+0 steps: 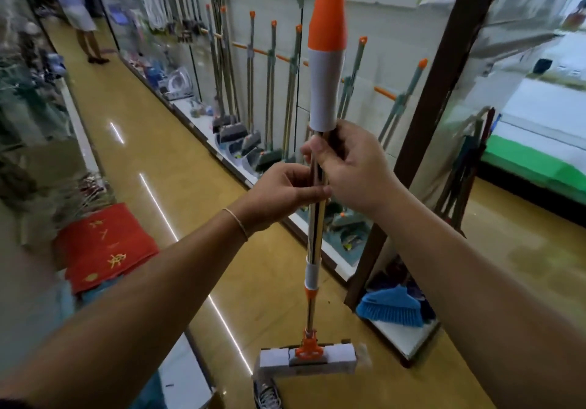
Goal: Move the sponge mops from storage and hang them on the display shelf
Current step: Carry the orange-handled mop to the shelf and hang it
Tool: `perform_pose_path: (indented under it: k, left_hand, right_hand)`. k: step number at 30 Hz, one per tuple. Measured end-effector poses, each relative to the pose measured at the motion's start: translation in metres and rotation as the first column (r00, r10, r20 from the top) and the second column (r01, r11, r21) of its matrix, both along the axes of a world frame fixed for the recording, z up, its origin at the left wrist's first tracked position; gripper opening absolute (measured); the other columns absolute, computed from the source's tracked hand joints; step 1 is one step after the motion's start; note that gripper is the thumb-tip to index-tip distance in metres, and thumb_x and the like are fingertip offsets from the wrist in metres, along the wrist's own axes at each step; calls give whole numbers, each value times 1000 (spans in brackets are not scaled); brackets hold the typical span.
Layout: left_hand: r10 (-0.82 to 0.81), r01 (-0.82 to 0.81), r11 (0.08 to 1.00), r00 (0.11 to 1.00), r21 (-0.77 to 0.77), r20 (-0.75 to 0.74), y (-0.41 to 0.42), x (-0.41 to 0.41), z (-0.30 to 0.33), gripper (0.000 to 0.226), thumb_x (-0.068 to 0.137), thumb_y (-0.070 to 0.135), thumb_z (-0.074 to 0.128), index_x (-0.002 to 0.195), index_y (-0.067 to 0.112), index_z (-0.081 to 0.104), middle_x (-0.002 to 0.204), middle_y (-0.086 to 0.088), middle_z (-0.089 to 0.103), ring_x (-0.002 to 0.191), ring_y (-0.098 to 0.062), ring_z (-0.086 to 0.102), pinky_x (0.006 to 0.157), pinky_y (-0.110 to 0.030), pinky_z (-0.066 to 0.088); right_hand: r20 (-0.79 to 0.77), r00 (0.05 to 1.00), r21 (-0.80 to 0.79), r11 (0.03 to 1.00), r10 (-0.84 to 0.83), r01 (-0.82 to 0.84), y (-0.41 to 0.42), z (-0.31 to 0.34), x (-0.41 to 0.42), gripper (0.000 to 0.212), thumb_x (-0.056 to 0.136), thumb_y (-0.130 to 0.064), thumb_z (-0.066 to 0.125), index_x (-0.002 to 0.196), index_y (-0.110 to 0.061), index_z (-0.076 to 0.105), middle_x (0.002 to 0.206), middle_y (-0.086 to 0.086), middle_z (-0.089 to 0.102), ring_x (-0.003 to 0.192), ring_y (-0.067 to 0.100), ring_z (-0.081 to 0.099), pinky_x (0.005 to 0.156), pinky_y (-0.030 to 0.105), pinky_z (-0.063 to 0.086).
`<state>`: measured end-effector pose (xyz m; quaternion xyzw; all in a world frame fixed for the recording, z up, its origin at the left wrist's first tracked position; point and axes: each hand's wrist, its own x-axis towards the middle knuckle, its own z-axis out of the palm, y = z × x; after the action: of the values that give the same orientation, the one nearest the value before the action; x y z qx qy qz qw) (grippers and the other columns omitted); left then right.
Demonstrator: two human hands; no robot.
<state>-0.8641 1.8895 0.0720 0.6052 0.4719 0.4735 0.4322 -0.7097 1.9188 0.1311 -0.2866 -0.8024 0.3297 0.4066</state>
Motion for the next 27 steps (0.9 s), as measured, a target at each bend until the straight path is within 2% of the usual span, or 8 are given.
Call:
perform_pose_path:
  k: [2,6,9,11,18,22,25,27]
  left_hand:
    - [3,-3,1000,1000,-7,-10,36,-24,-5,31,85,16,67,105,-8,64,102,-23,69,98,-33,69,88,-43,57]
    - [28,-28,999,1000,-21,13,102,-78,-1,34,80,18,72,101,-8,66,102,-31,65,101,-46,63,94,-59,51]
    - [38,-37,998,999,-50,14,142,-117,9,51,76,24,77,106,-13,61,107,-40,59,104,-54,58,94,-65,47]
    - [49,-48,996,999,-70,7,161,-141,14,53,76,25,77,107,-14,60,108,-42,57,103,-56,56,93,-65,47]
    - [172,-173,984,985,-51,-25,198,-225,13,38,87,26,70,108,-4,66,106,-27,66,100,-35,66,91,-44,55]
    - [278,-277,960,961,-38,9,207,-273,7,27,87,24,69,106,4,70,104,-12,72,101,-25,69,88,-32,57]
    - [407,-407,912,913,-51,-14,214,-311,4,28,86,21,70,106,2,69,105,-16,71,105,-31,67,98,-51,52]
    - [490,-490,869,872,-66,-28,220,-339,4,25,85,22,71,105,6,70,103,-13,72,104,-31,67,99,-54,50]
  right_hand:
    - [3,1000,7,1000,3,-3,35,-5,-25,10,98,-19,57,100,-11,63,88,5,68,84,17,68,80,43,58]
    - [34,999,7,999,35,-35,105,-1,-80,8,98,-21,56,100,-16,61,87,2,69,81,11,68,76,35,58]
    - [12,997,9,997,80,-80,147,6,-119,6,97,-26,54,100,-31,56,91,0,71,85,8,70,78,32,60]
    - [-4,994,6,994,112,-112,171,10,-144,7,96,-27,53,100,-32,55,90,-5,71,85,4,70,76,25,59]
    - [-76,954,-22,956,291,-294,230,13,-236,10,96,-29,54,102,-37,58,86,-15,72,86,1,69,77,17,55]
    - [-59,910,-37,910,410,-413,257,7,-292,11,95,-35,53,105,-36,58,91,-8,70,90,3,68,80,19,56]
    - [-91,861,-73,859,501,-507,276,5,-342,24,97,-30,52,115,-16,60,94,-4,69,90,5,67,83,24,57]
    - [-113,812,-94,807,573,-583,290,5,-376,20,98,-25,52,114,-16,59,90,-4,68,88,5,67,80,21,56]
